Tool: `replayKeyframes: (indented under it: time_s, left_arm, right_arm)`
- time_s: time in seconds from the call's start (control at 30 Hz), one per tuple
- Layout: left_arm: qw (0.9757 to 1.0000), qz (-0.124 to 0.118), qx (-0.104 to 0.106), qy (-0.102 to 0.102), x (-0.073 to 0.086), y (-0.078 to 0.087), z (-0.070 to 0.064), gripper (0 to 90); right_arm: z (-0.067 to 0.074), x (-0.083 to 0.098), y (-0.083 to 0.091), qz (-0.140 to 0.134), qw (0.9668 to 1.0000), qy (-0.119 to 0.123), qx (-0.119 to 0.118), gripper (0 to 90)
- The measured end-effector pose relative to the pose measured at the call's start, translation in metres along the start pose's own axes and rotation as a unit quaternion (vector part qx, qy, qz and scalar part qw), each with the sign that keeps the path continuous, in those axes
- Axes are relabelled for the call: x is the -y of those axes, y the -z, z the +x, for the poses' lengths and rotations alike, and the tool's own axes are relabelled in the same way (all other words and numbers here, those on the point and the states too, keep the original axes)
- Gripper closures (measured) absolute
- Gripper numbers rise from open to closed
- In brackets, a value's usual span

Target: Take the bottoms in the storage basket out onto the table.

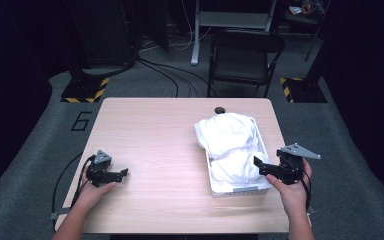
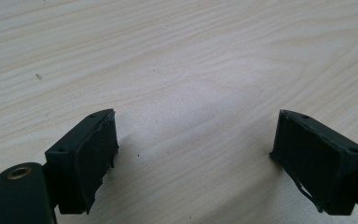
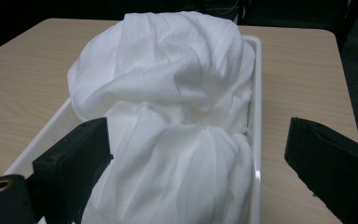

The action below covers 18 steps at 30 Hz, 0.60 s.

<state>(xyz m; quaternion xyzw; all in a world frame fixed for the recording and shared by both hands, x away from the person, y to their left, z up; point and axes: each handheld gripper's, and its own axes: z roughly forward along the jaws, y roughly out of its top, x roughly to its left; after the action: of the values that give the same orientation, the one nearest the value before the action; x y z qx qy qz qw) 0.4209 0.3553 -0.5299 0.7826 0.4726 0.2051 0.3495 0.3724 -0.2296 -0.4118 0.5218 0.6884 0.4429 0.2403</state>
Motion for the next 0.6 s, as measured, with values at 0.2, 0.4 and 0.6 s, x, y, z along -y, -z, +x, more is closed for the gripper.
replayKeyframes:
  time_s: [0.2, 0.4, 0.6]
  left_arm:
    - [1.0000, 0.000, 0.000, 0.001, 0.000, 0.000, 0.000, 13.4]
    - [1.0000, 0.000, 0.000, 0.000, 0.000, 0.000, 0.000, 13.4]
    - [1.0000, 0.000, 0.000, 0.001, 0.000, 0.000, 0.000, 13.4]
  right_arm:
    - [0.005, -0.006, -0.004, 0.015, 0.9998, 0.011, -0.008, 4.7]
    - [0.017, -0.014, -0.015, 0.029, 0.9993, 0.020, -0.014, 0.0]
    - [0.026, -0.021, -0.024, 0.037, 0.9985, 0.035, -0.020, 0.0]
